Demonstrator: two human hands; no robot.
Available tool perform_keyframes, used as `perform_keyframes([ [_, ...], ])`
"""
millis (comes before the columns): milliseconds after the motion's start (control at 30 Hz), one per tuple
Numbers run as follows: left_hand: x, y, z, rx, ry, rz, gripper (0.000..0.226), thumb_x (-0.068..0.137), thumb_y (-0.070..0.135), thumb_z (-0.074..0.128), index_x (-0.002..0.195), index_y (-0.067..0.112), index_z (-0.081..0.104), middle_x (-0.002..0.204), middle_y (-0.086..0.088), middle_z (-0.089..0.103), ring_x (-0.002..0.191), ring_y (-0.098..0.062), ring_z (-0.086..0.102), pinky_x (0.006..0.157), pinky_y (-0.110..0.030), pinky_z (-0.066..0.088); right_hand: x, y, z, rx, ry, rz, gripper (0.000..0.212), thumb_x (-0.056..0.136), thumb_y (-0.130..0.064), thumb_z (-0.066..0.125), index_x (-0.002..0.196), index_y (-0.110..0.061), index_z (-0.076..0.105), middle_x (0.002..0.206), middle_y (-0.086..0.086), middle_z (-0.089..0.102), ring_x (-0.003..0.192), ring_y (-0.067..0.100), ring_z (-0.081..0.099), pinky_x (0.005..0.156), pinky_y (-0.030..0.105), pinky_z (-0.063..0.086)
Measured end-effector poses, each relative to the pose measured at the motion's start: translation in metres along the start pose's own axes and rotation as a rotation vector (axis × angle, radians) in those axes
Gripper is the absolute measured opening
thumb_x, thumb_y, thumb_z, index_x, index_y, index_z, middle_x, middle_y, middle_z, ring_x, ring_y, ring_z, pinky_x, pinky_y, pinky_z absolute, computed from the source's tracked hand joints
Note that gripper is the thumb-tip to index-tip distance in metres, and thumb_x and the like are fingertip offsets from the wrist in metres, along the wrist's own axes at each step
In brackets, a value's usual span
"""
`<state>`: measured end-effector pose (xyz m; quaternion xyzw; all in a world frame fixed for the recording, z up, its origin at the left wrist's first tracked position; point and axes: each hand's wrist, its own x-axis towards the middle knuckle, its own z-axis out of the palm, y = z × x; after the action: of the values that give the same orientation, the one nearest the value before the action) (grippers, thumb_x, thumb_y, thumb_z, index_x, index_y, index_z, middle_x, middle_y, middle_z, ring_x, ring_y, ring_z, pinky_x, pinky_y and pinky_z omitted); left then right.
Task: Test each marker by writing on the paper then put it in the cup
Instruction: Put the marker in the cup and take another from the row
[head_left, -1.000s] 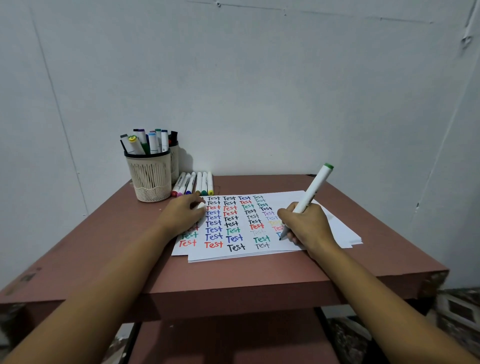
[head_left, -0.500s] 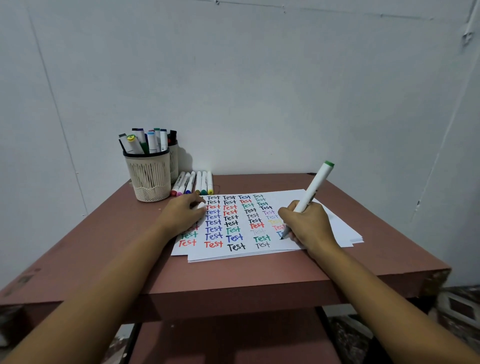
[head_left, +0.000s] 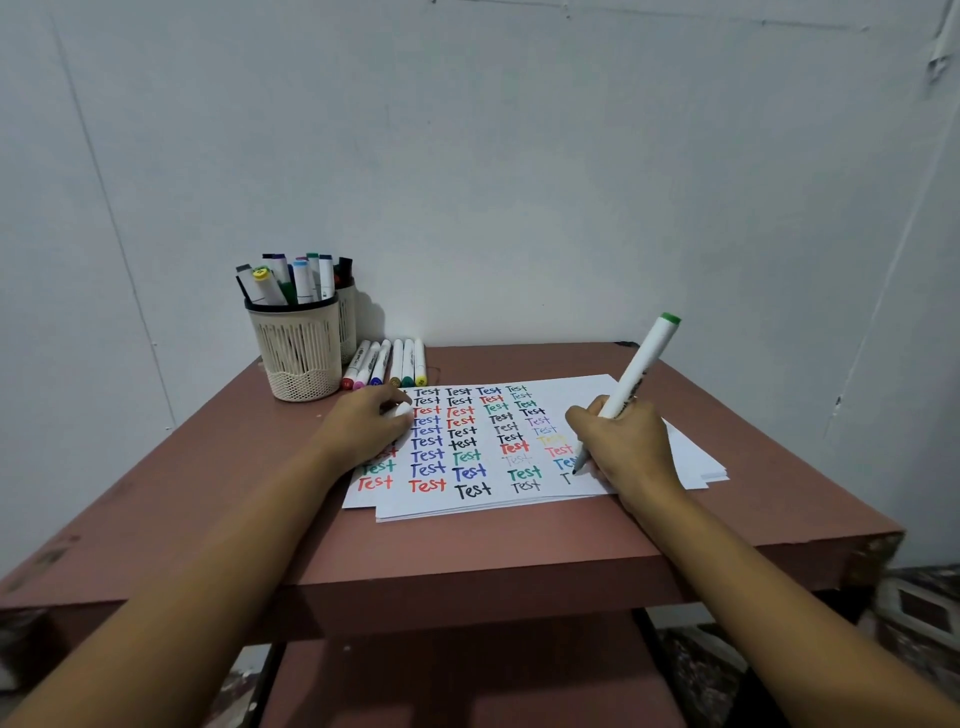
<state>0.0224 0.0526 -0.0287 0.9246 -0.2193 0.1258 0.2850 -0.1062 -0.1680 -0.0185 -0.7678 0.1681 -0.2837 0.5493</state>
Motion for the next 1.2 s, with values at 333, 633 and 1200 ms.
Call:
perform_keyframes([
  [333,0.0008,-0.0027,0.0006,-0.001,0.006,-0.008,0.027,0.091,0.025,0.056,0.114,0.014,0.064,0.107,-0.005,0.068,0.083,-0.011,0.055,0.070,-0.021,0.036,-0.0015,-0.0012,0.0010,-0.074,-0.015,-0.027,0.027,0.079,-0.008,0.059,0.055,-0.012,0.046,0.055,0.006,0.054,0.034,0.006,0.049,0.034,0.014,0.034],
  [633,-0.0004,-0.0006,-0.0002,-0.001,0.004,0.002,0.025,0.092,0.024,0.055,0.113,0.014,0.064,0.102,-0.006,0.068,0.080,-0.012,0.055,0.065,-0.023,0.037,-0.0004,-0.0009,0.0000,-0.069,0.051,-0.038,0.027,0.081,-0.009,0.058,0.058,-0.012,0.045,0.056,0.003,0.050,0.046,0.015,0.053,0.037,0.015,0.038],
  [1200,0.0018,-0.0029,0.0015,-0.013,-0.005,0.004,0.027,0.092,0.024,0.055,0.114,0.013,0.063,0.108,-0.004,0.067,0.085,-0.011,0.055,0.067,-0.022,0.037,0.0022,0.0007,-0.0007,-0.065,0.037,-0.008,0.028,0.080,-0.009,0.059,0.056,-0.011,0.045,0.054,0.003,0.050,0.044,0.015,0.050,0.041,0.018,0.035],
])
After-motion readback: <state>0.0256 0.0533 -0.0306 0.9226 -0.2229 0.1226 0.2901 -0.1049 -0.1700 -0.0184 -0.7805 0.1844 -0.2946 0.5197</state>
